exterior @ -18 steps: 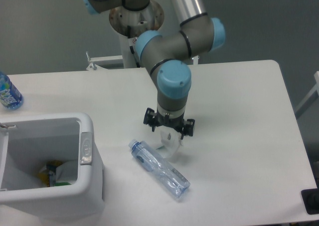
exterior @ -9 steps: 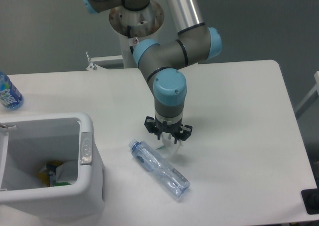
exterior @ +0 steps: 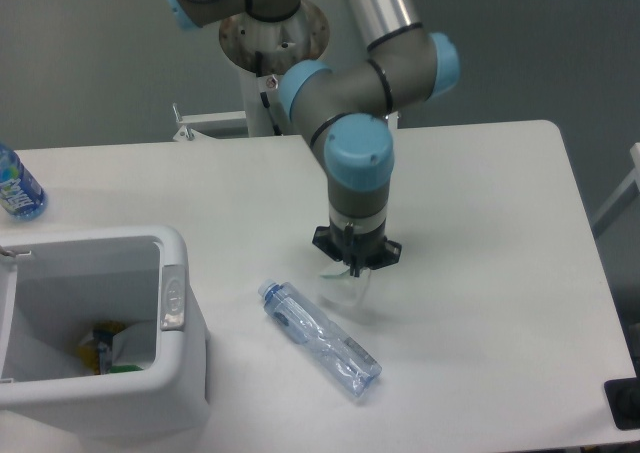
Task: Place the trash in the trash can
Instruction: 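Carry the paper over the white bin and open the gripper to drop it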
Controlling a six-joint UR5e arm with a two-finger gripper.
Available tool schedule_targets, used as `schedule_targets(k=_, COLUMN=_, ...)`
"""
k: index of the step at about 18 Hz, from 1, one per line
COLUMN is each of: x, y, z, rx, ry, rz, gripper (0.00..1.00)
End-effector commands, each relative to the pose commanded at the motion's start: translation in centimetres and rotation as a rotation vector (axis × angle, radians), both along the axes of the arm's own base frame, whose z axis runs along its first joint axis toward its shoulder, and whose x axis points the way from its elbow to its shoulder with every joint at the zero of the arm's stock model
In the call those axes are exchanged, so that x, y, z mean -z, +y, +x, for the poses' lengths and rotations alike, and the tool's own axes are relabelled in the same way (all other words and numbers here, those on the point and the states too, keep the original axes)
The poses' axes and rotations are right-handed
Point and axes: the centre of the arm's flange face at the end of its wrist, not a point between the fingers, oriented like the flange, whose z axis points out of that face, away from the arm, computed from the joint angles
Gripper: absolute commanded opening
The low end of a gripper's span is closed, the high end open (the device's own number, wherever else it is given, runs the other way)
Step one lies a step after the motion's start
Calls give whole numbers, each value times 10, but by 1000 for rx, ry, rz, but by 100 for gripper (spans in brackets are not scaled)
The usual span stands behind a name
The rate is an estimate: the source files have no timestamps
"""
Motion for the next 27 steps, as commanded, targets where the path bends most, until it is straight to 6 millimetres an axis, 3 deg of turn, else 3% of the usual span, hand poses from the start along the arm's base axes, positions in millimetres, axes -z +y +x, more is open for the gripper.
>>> schedule_targets(k=3, x=-67, y=-7, z=-14, rx=-66, ry=-31, rz=237, gripper=0)
schedule_targets(k=6, x=-136, y=-2, z=-22, rx=-234, ry=-94, rz=438, gripper=0)
schedule_targets(k=9, x=-187, y=14, z=-14, rx=-391, ry=-144, rz=534, gripper=0)
schedule_targets(k=12, x=-222, y=47, z=26, rx=-448, ry=-191, rz=604, gripper=0)
schedule_targets(k=16, x=-256, y=63, z=83, rx=-432, ry=-217, rz=666, gripper=0)
schedule_targets(k=21, x=-255, y=97, z=181, rx=-294, ry=-284, rz=639, gripper=0)
schedule_targets(k=22, x=-249, y=104, z=195, rx=-270, ry=-296, rz=624, gripper=5)
schedule_targets(k=23, x=-241, y=109, z=202, rx=-254, ry=-304, rz=611, gripper=18)
schedule_targets(k=24, x=-234, y=116, z=209, rx=-236, ry=-310, rz=598, gripper=39)
schedule_targets(k=25, x=-230, y=121, z=213, rx=-225, ry=-311, rz=593, gripper=75)
schedule_targets(k=26, x=-228, y=122, z=214, rx=-216, ry=-309, rz=589, gripper=93)
schedule_targets(k=27, x=-228, y=122, z=215, rx=-220, ry=-309, rz=585, gripper=97)
